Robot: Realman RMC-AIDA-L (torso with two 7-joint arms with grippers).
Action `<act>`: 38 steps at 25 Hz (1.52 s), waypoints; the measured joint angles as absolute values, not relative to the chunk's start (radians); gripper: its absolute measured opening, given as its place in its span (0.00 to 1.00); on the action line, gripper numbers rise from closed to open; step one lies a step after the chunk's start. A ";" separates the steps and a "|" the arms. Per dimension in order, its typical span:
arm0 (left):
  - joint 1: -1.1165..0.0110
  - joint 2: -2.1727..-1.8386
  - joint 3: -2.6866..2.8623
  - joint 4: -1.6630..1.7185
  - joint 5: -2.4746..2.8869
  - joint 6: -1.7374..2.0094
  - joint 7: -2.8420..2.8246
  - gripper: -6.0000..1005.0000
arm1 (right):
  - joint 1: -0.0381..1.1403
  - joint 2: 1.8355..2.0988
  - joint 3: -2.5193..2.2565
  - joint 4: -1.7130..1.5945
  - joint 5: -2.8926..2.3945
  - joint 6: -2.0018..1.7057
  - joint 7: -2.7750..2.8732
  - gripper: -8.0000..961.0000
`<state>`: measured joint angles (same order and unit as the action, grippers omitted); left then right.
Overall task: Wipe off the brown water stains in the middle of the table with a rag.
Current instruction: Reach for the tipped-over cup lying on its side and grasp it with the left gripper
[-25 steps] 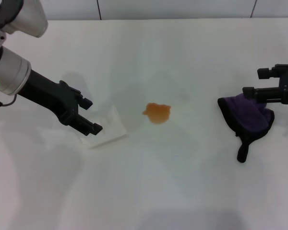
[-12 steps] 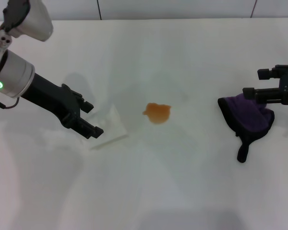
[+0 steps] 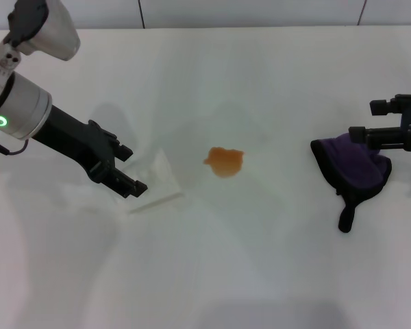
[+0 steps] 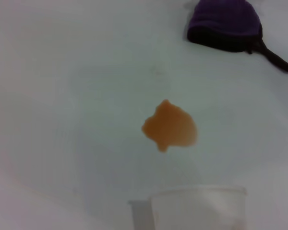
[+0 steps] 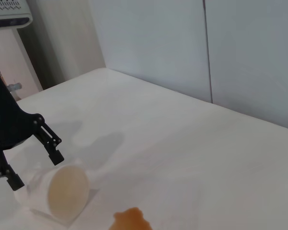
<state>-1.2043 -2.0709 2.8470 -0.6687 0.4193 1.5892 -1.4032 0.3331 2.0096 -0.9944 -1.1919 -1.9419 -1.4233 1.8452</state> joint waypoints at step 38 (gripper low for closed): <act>-1.218 -2.072 2.847 -0.602 0.423 1.522 -1.416 0.82 | 0.332 2.010 -0.989 -1.194 -1.942 -1.426 1.842 0.80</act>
